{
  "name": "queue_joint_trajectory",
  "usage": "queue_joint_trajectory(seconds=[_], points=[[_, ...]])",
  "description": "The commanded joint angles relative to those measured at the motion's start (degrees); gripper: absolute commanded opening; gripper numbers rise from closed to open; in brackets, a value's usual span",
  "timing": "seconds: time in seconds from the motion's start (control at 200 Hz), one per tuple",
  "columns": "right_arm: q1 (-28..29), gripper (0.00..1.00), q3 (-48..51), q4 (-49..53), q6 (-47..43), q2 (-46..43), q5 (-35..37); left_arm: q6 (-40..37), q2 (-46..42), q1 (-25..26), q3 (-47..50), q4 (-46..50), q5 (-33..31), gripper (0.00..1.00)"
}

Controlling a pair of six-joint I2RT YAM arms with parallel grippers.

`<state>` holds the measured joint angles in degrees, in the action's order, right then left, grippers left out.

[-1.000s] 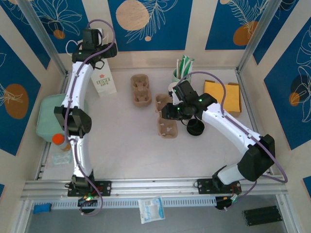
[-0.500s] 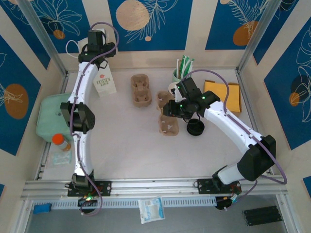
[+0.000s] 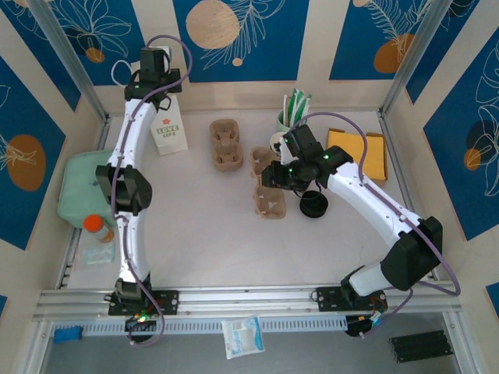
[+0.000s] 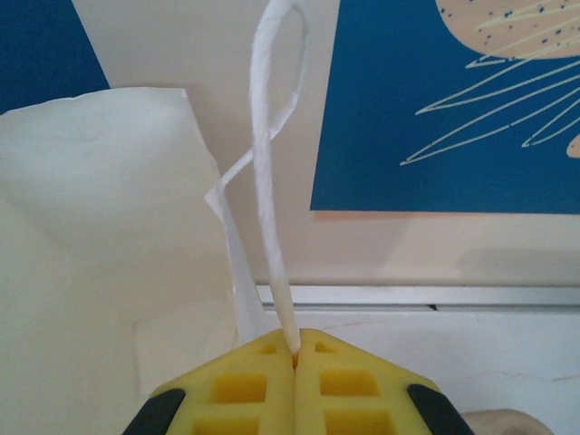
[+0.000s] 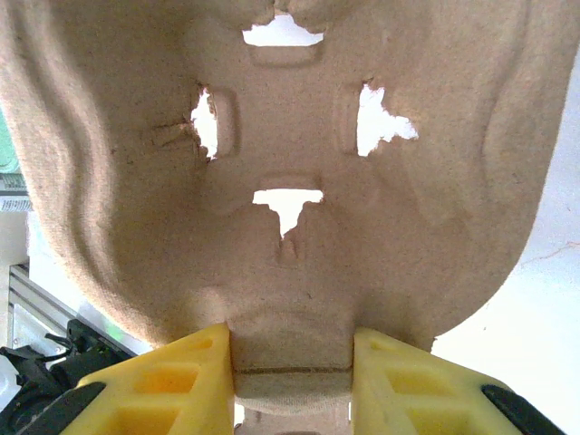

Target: Pack the takeout coffee

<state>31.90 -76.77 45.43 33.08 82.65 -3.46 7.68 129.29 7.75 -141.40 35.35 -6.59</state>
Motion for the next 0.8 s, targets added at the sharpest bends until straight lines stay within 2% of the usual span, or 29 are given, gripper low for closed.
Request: queue_joint_trajectory(seconds=[0.0,0.305,0.795], points=[[0.3,0.32,-0.6,-0.3,0.6,-0.8,-2.2,-1.4,-6.7,1.1,3.3,1.8,-1.1,0.00],[0.6,0.32,0.1,-0.7,1.1,-2.5,-2.7,-0.9,-16.5,3.3,15.4,2.4,-0.6,0.00],[0.8,0.32,3.4,-2.2,2.2,-6.4,-3.4,-0.7,-34.2,10.0,36.0,4.8,-2.9,0.00]])
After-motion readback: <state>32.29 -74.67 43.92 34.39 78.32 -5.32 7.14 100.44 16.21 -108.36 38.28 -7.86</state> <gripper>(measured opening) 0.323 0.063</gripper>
